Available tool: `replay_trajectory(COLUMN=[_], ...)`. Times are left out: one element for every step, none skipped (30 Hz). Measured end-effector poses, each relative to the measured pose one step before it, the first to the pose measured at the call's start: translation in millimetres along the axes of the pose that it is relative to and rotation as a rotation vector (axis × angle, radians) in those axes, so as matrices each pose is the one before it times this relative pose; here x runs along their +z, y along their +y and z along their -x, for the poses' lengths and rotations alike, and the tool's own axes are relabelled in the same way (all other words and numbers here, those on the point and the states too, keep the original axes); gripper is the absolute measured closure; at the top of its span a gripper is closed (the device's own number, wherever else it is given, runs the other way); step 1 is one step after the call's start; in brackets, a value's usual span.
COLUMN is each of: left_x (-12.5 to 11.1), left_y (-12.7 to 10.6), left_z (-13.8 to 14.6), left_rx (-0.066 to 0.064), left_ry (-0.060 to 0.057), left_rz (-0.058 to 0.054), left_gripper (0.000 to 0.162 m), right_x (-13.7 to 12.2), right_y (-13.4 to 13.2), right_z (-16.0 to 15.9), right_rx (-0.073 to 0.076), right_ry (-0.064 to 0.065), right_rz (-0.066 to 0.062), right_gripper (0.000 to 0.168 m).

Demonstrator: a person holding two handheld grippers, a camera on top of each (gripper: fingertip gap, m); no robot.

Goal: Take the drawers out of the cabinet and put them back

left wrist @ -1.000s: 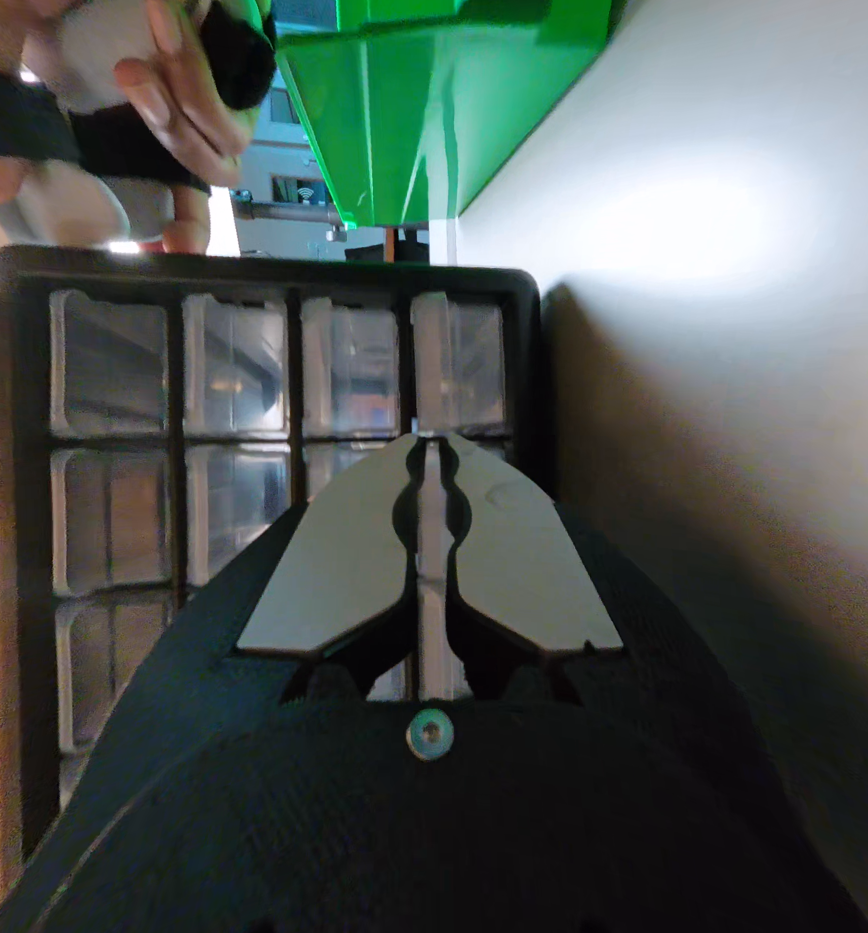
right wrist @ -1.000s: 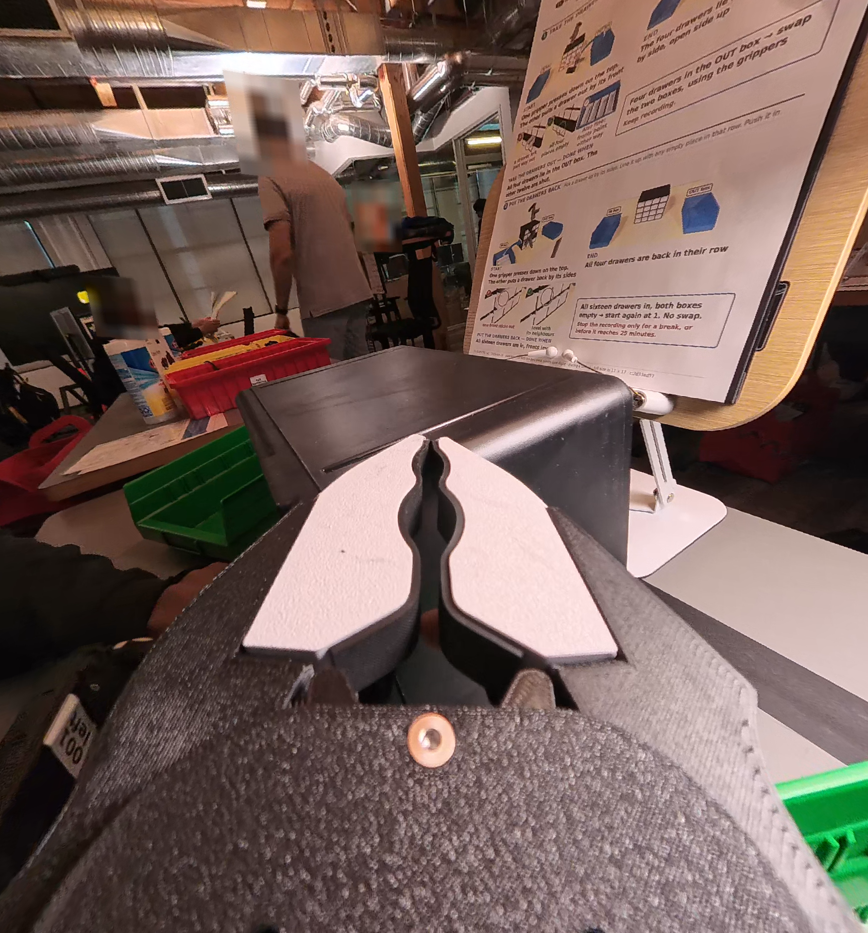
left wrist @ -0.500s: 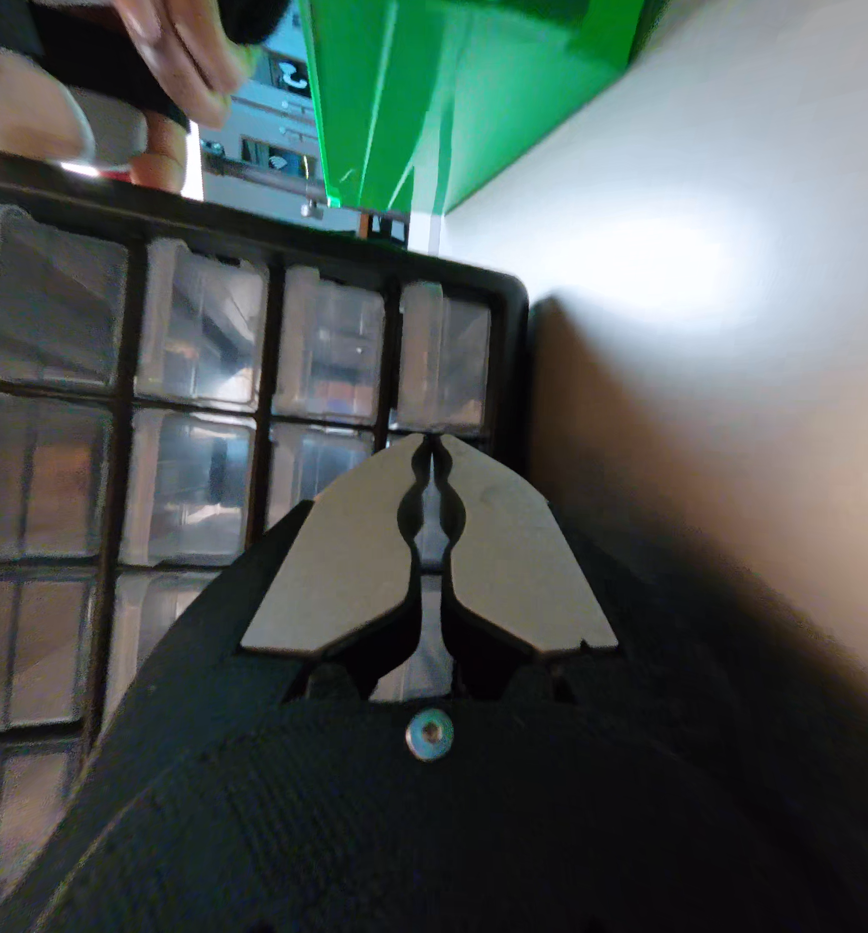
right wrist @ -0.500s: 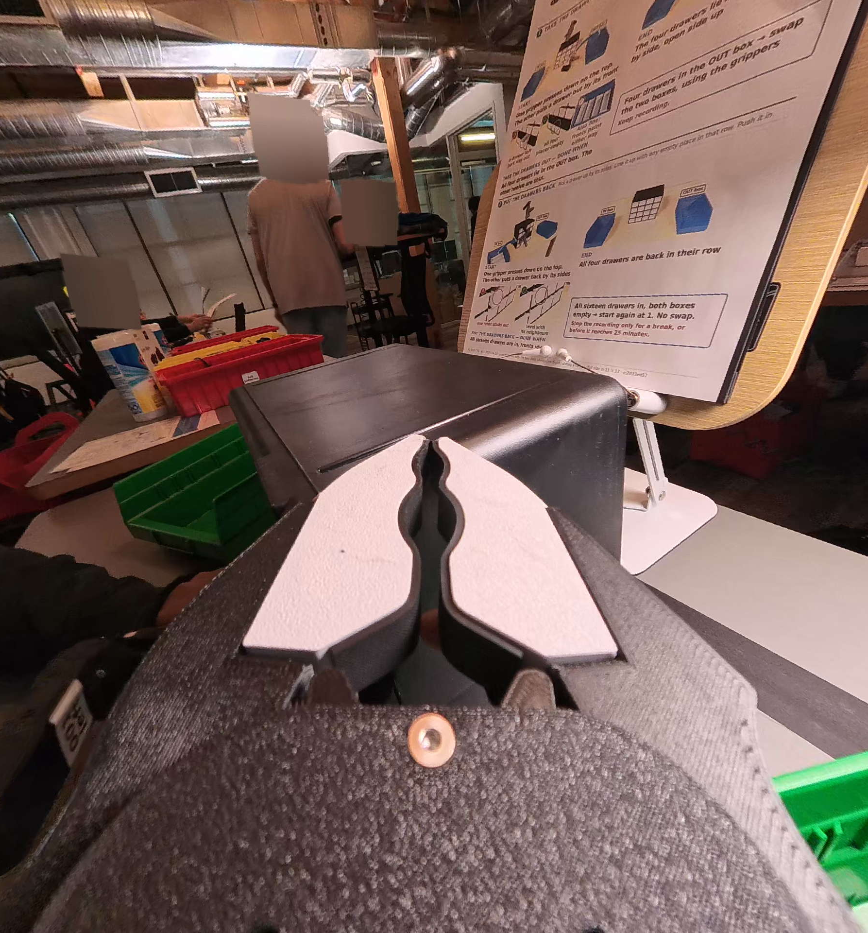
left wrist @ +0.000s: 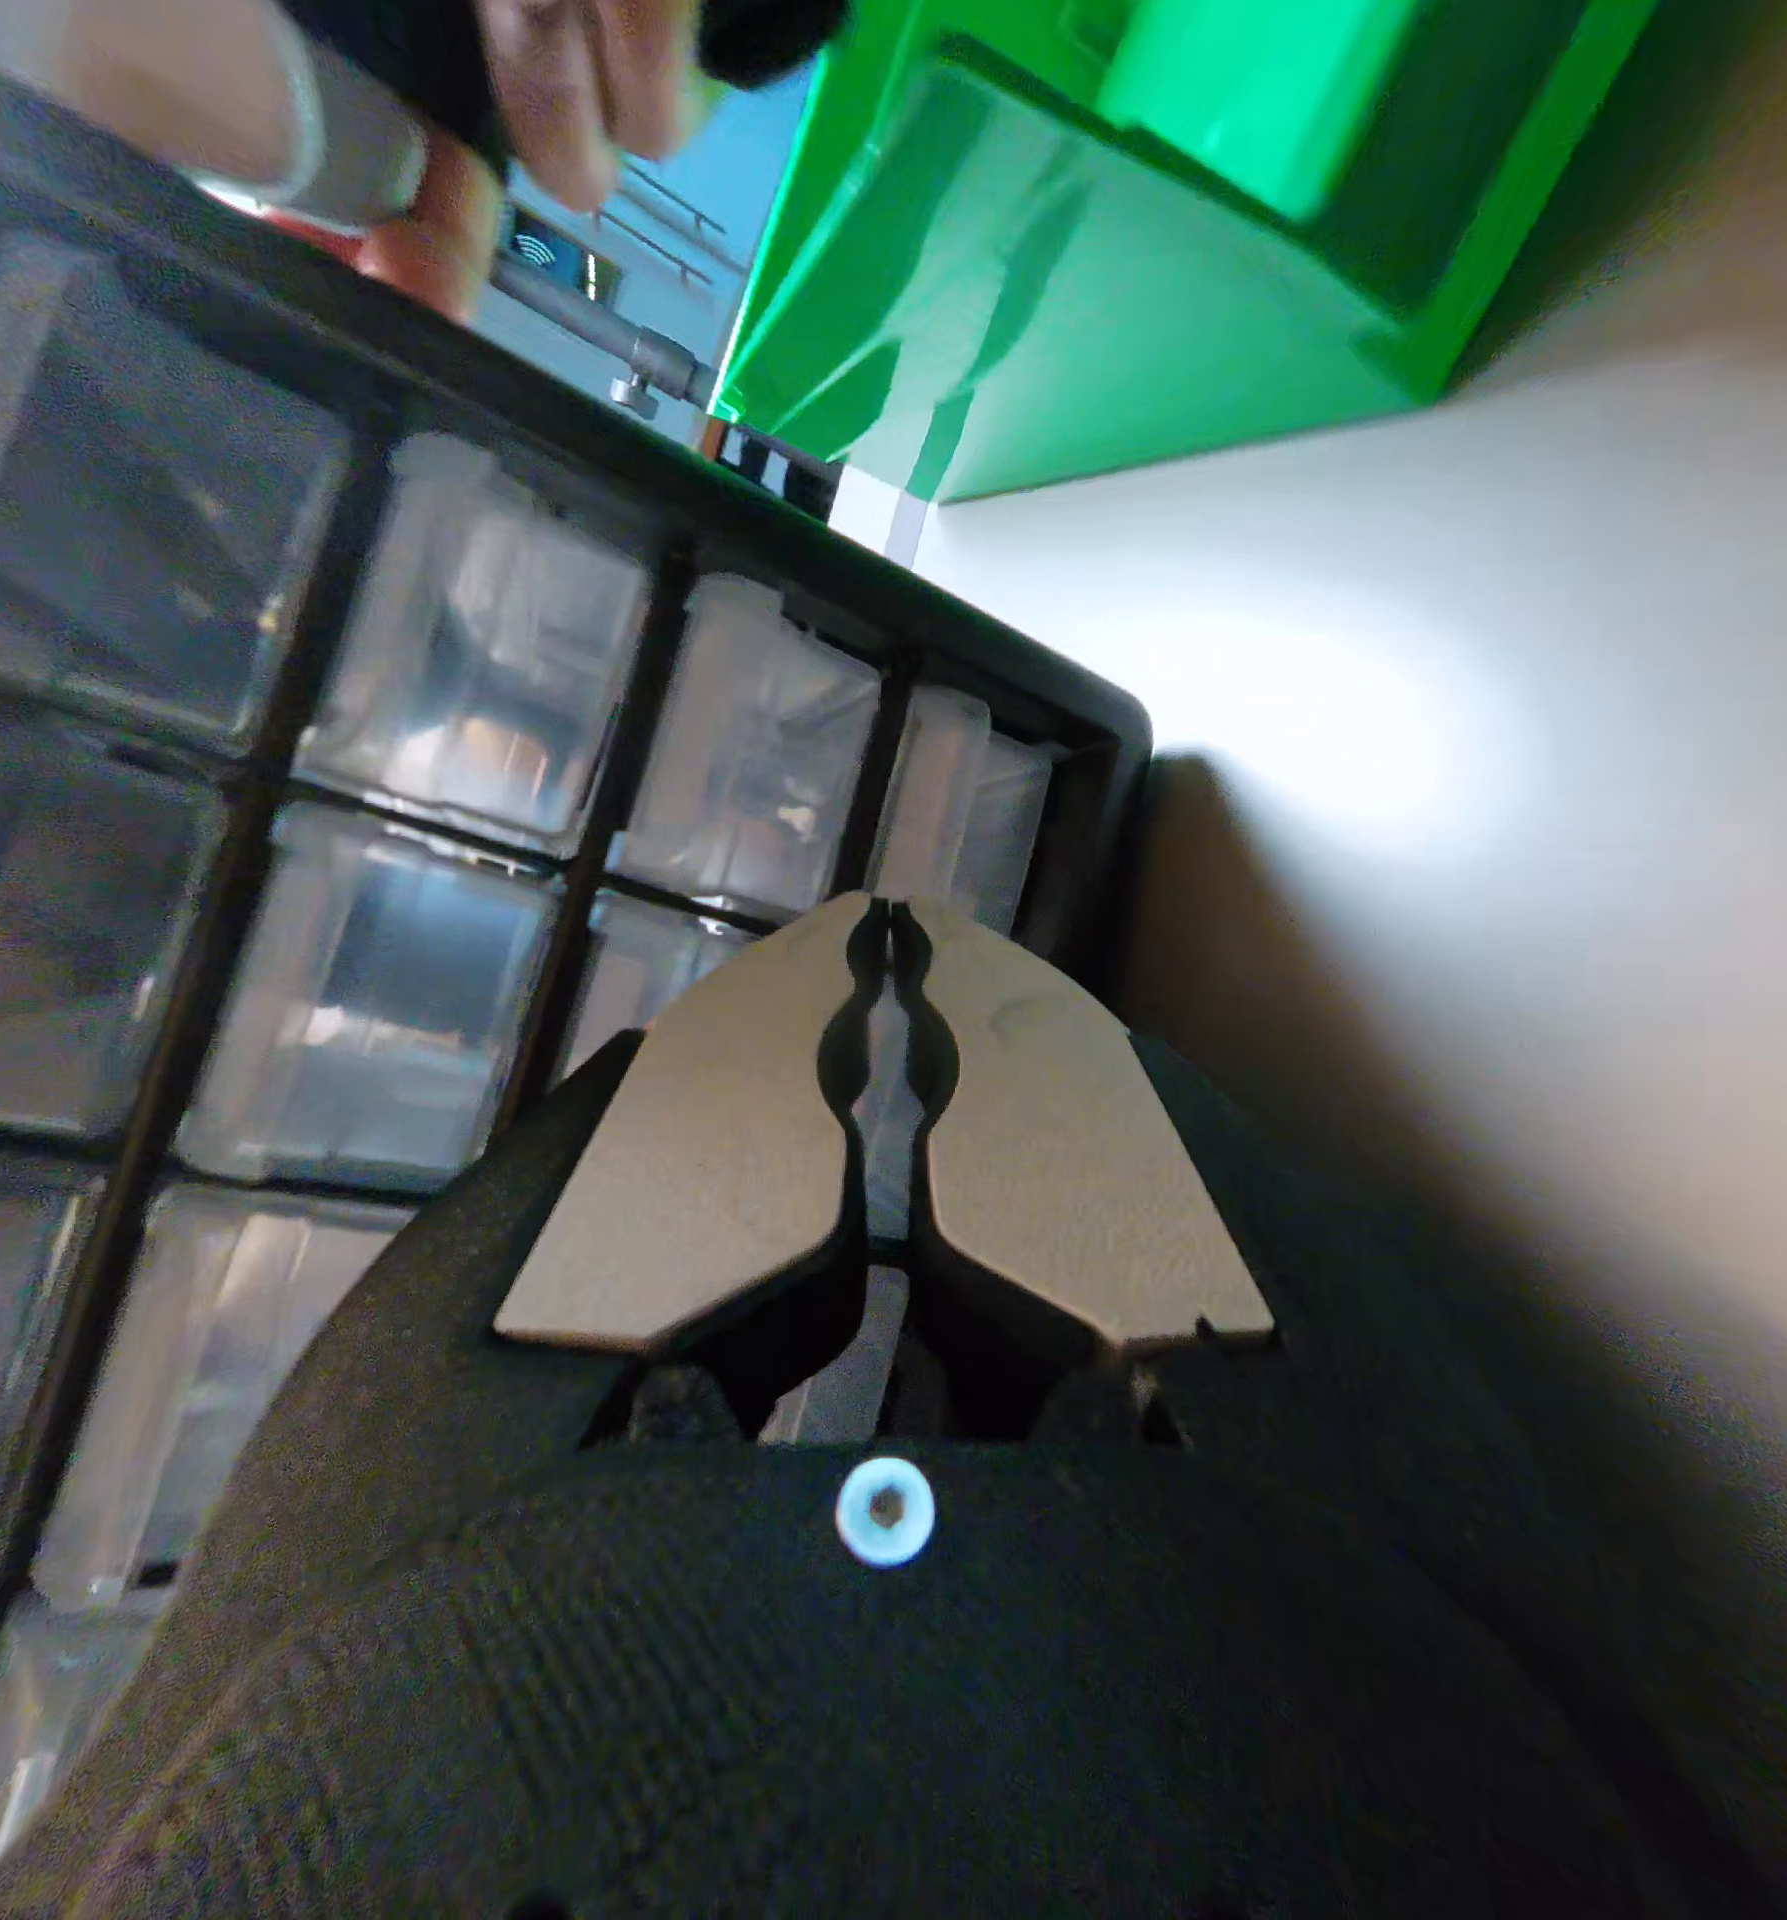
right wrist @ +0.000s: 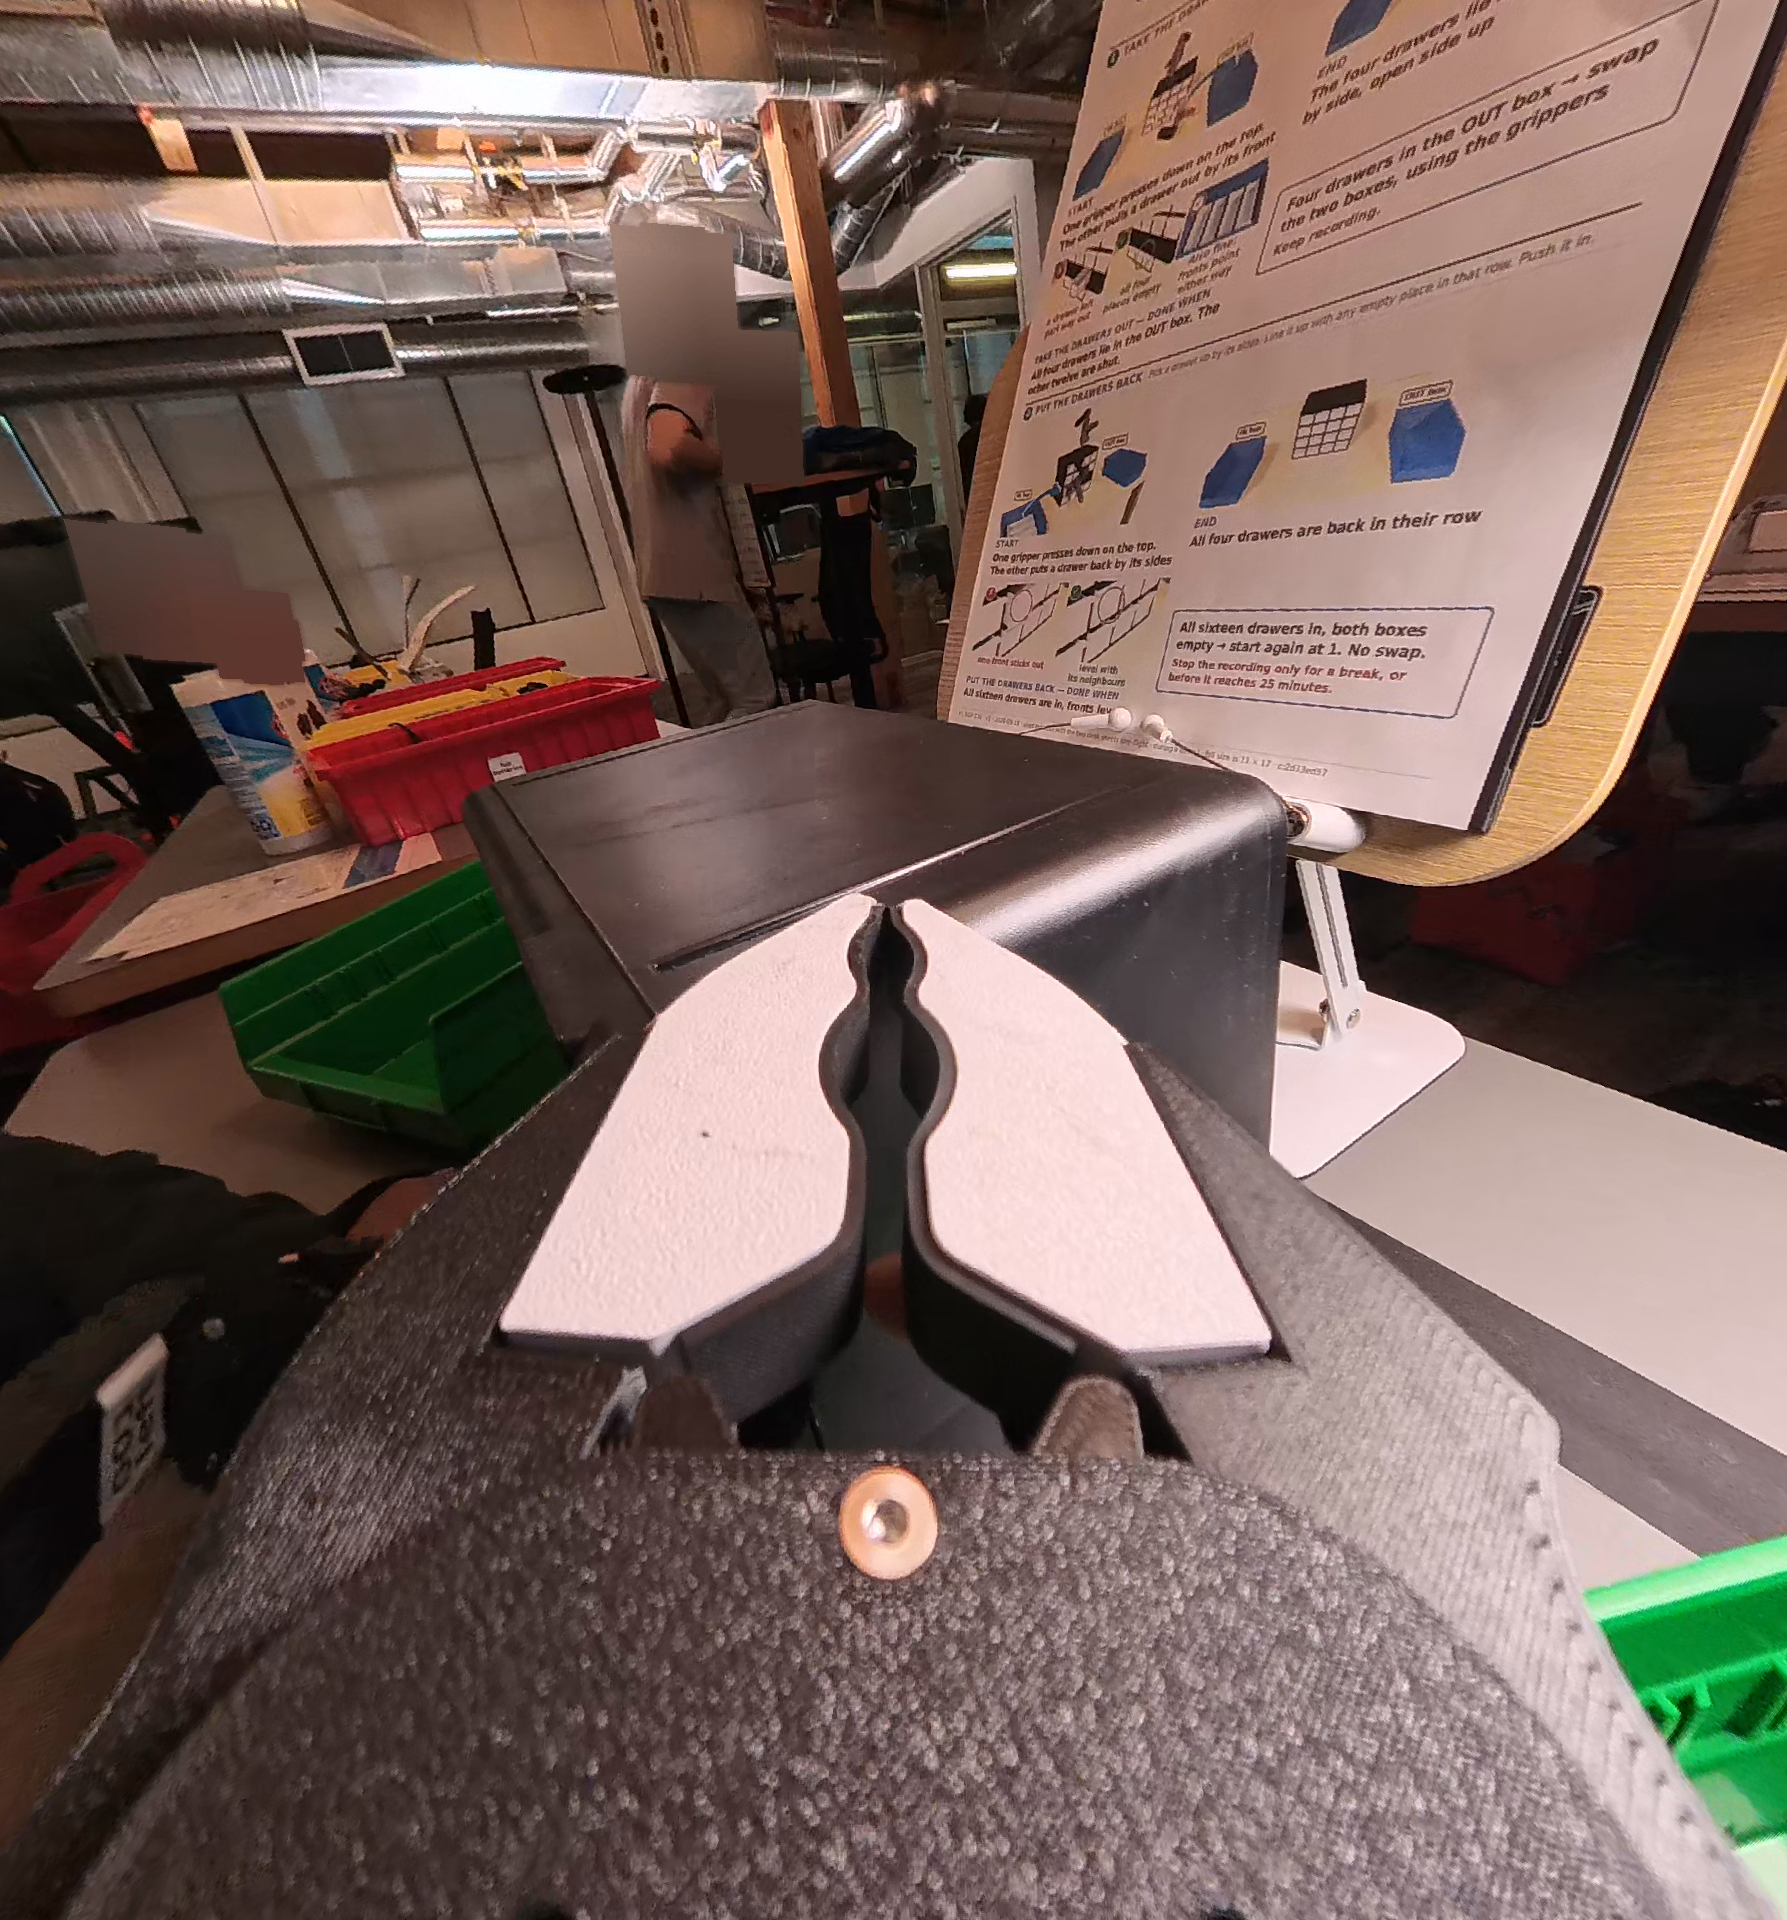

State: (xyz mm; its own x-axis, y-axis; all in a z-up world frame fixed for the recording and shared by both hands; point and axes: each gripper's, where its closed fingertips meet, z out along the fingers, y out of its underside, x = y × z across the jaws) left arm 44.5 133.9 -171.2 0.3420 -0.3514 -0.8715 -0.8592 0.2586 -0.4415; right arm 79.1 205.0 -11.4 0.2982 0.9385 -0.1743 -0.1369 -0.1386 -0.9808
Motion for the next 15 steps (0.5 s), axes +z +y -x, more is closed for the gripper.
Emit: replay_trajectory(left_x=[-3.85,-4.28,-5.01,-5.86,-6.98,-7.97,-9.02,-9.31,-9.16,-8.48,-7.5,-6.63,-6.2,-5.77,-4.79], left_y=[-2.61,-2.51,-3.7,-5.56,-7.77,-10.31,-12.64,-13.47,-13.58,-12.1,-9.78,-7.28,-6.12,-5.96,-4.95], left_z=[2.68,4.55,6.8,8.27,9.85,12.01,13.77,14.86,15.24,14.94,14.49,14.28,15.37,16.07,15.13], left_rx=[-0.055,-0.0609,-0.0732,-0.085,-0.0872,-0.0802,-0.072,-0.065,-0.0562,-0.0454,-0.0338,-0.0232,-0.0141,-0.0099,-0.0143], left_ry=[0.0194,0.0159,0.0117,0.0152,0.0144,0.0046,-0.0043,-0.0104,-0.014,-0.0148,-0.0136,-0.0165,-0.0267,-0.0327,-0.0267], left_rz=[-0.0118,-0.0079,-0.0114,-0.0186,-0.0243,-0.0337,-0.0411,-0.0416,-0.0382,-0.0302,-0.0173,-0.006,-0.0052,-0.0099,-0.0057], left_gripper=[0.161,0.161,0.161,0.162,0.162,0.162,0.162,0.162,0.162,0.162,0.162,0.162,0.161,0.162,0.162], right_x=[0.06,0.06,-0.01,0.01,0.15,-0.09,-0.09,0.14,0.02,-0.05,0.07,0.13,-0.03,-0.01,0.15], right_y=[0.09,-0.01,-0.1,0.09,0.03,-0.05,0.04,0.01,0.03,0.02,0.03,0.03,-0.02,0.06,-0.01], right_z=[0.05,-0.09,-0.04,-0.04,-0.02,0.03,-0.03,0.0,-0.05,0.08,-0.04,-0.08,0.02,0.01,-0.06], right_rx=[-0.0012,-0.0015,0.0,-0.0007,-0.0016,-0.0025,-0.0017,-0.0018,-0.0044,-0.0049,-0.0035,-0.004,-0.0052,-0.0046,-0.0037], right_ry=[0.001,0.0015,0.0012,0.0003,0.0016,0.0025,0.0019,0.0026,0.0045,0.0041,0.0039,0.005,0.0054,0.005,0.0056], right_rz=[0.001,-0.0004,-0.0001,0.0014,0.0013,0.0005,0.0014,0.0024,0.0022,0.0028,0.0038,0.0037,0.0032,0.0031,0.0027], right_gripper=[0.168,0.168,0.168,0.168,0.168,0.168,0.168,0.168,0.168,0.168,0.168,0.168,0.168,0.168,0.168])
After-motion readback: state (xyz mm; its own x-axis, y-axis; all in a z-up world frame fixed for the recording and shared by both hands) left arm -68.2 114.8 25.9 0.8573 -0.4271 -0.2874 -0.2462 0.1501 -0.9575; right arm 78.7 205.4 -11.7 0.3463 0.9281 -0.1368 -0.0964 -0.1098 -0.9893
